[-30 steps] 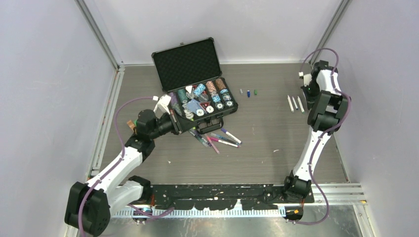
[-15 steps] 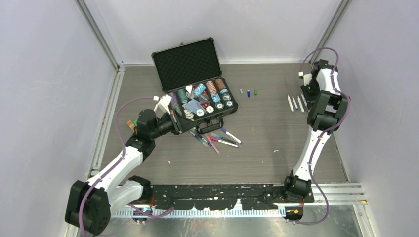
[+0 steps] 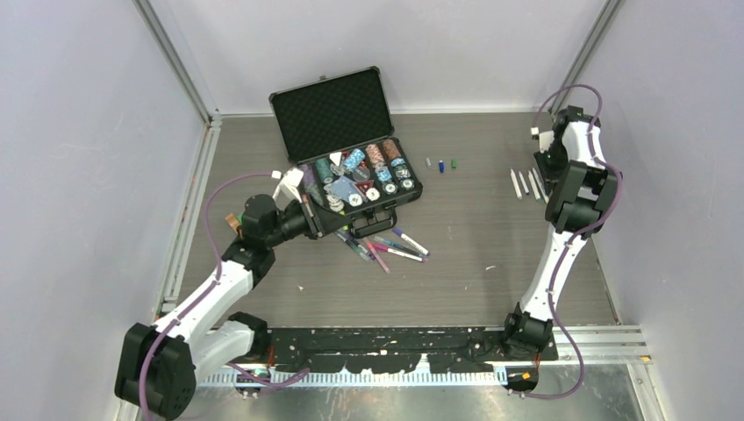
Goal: Open the pen caps
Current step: Place the pen at the center of the board, then place the pen cap at the center of the board.
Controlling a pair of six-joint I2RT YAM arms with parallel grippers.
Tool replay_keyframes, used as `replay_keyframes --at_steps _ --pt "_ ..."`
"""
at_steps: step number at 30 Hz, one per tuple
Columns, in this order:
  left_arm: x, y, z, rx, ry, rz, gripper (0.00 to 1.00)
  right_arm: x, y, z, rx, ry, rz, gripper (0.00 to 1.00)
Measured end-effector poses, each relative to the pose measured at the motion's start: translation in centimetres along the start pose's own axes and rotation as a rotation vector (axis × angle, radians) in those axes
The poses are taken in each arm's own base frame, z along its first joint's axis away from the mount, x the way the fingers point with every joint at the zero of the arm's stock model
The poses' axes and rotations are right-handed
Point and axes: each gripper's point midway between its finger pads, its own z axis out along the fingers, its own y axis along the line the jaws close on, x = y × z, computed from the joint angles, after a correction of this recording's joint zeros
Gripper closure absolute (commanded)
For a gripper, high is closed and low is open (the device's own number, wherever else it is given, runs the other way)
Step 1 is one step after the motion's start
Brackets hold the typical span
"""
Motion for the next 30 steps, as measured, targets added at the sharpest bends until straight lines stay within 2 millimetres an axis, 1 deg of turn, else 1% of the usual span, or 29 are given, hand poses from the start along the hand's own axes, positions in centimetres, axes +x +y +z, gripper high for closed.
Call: replay_keyframes --at_steps 3,5,7,8,11,13,15,16,17,18,19,21,23,25,30 --pt "-0.2 -0.5 0.0 0.021 -0.007 -0.02 0.89 -0.2 0.3 -0.5 -0.014 -0.023 0.007 0.73" --pt "-0.4 -1.0 0.1 0.04 -0.017 -0.036 0.89 0.0 0.8 -1.5 -0.032 -0.048 0.013 0.72" --pt "-0.6 -1.5 0.2 0.072 -0.021 -0.069 0.91 0.4 1.8 -3.3 -0.064 -0.094 0.022 0.72" --pt "-0.6 -1.7 0.4 0.086 -0.02 -0.088 0.91 0.5 2.4 -4.6 -0.082 -0.131 0.029 0.72" --pt "-0.5 -1.8 1.0 0.12 -0.006 -0.156 0.91 1.2 4.7 -9.1 -0.148 -0.268 0.038 0.71" --pt "-0.2 -1.8 1.4 0.134 0.008 -0.197 0.92 1.6 7.1 -12.6 -0.214 -0.401 0.028 0.7" --pt "0.3 -1.9 1.9 0.147 0.026 -0.231 0.91 2.2 10.2 -16.0 -0.303 -0.531 -0.011 0.63" --pt "0.8 -2.1 2.3 0.156 0.041 -0.239 0.91 2.5 12.0 -17.4 -0.357 -0.591 -0.04 0.59" --pt "1.3 -2.4 2.6 0.166 0.059 -0.249 0.91 2.8 13.6 -18.3 -0.405 -0.636 -0.067 0.55" --pt "2.1 -2.9 3.0 0.18 0.087 -0.254 0.91 3.3 15.7 -19.3 -0.477 -0.692 -0.109 0.51" --pt "2.7 -3.2 3.4 0.188 0.107 -0.259 0.91 4.0 17.7 -20.0 -0.55 -0.729 -0.145 0.49" --pt "3.9 -3.8 4.4 0.205 0.148 -0.274 0.92 5.3 21.1 -20.6 -0.687 -0.792 -0.211 0.44" --pt "4.9 -4.0 5.6 0.213 0.176 -0.29 0.93 7.2 24.2 -20.9 -0.84 -0.834 -0.257 0.44" --pt "5.6 -4.0 6.8 0.206 0.183 -0.308 0.93 8.3 26.3 -21.4 -0.943 -0.863 -0.268 0.44" --pt "6.4 -3.3 10.3 0.13 0.13 -0.373 0.93 9.2 30.4 -23.5 -1.089 -0.846 -0.25 0.44"
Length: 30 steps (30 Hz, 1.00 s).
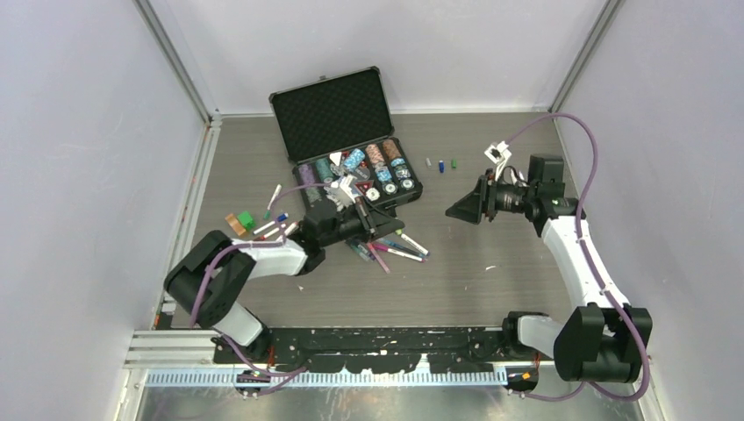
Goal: Open the pen caps
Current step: Place the pen cap at the center of the board.
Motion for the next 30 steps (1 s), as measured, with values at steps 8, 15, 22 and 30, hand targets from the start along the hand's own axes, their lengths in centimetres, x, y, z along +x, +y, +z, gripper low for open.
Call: replay_keyframes --at_steps 8,15,22,30 --pt "-0.1 -0.4 4.9 -0.08 -0.133 -0.068 0.92 0.7 0.6 1.7 -0.04 0.022 0.223 0.43" --pt "-0.8 -1.5 6.8 -0.082 -0.216 -0.068 0.91 3.3 0.8 3.5 -0.051 0.15 0.342 0.5" --pt "-0.8 0.2 8.3 -0.099 -0.235 -0.094 0.91 3.0 1.3 3.9 -0.063 0.147 0.38 0.59" --pt "-0.9 -0.1 8.6 -0.075 -0.247 -0.113 0.9 4.9 0.1 4.6 -0.031 0.231 0.428 0.61"
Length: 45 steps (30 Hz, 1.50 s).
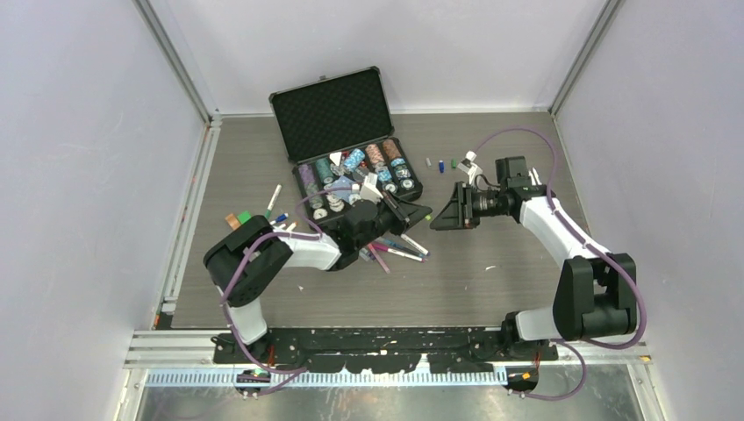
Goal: Open the pen caps
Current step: Place the pen cap at the center of the board.
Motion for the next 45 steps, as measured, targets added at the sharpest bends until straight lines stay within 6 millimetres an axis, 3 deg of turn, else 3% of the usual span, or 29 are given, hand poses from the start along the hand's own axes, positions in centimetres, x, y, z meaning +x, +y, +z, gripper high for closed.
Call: replay_keyframes --at_steps 7,24,34,45 --pt "0.0 -0.4 0.2 0.025 -0.004 -0.013 0.89 0.9 -0.2 0.6 0.013 0.04 -0.003 0.62" --pt "1.3 0.0 0.5 0.041 0.036 -0.054 0.89 0.0 -1.1 1.2 0.037 0.019 0.032 0.69" --pt "1.5 -0.5 0.5 0.058 0.038 -0.06 0.88 -0.1 -1.7 1.3 0.063 0.016 0.043 0.6" --pt "1.6 -0.7 0.4 0.064 0.037 -0.074 0.88 -0.1 -2.0 1.2 0.076 0.031 0.036 0.63"
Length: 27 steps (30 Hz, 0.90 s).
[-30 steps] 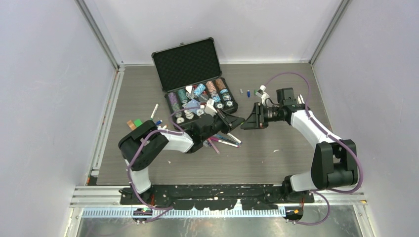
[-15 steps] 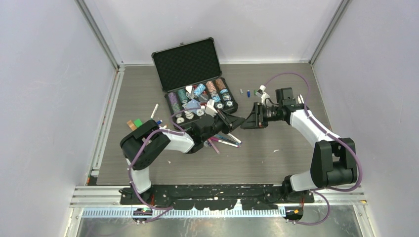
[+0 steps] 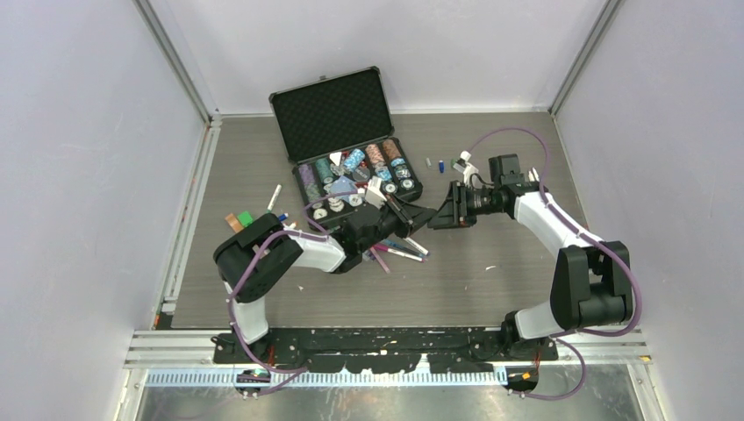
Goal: Open the pen caps
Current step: Place the pen cap at the center of the board.
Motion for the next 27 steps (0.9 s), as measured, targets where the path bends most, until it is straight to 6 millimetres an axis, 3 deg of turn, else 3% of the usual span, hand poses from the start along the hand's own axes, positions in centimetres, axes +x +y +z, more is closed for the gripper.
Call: replay_keyframes --at_steps 8,20,23,27 --pt "-0.4 0.0 0.2 0.012 -0.014 -0.004 0.88 -0.7 0.1 0.0 -0.006 -0.026 0.022 0.67" --pt "-0.7 -0.6 0.4 0.058 -0.019 -0.023 0.88 -1.1 1.4 -0.1 -0.107 -0.045 0.08 0.63" --pt "-0.8 -0.7 0.4 0.066 -0.02 -0.029 0.88 -1.3 1.7 -0.2 -0.122 -0.047 0.081 0.67" --pt "-0.9 -1.1 0.4 0.086 -0.022 -0.03 0.88 -1.5 1.6 -0.2 -0.122 -0.053 0.089 0.87"
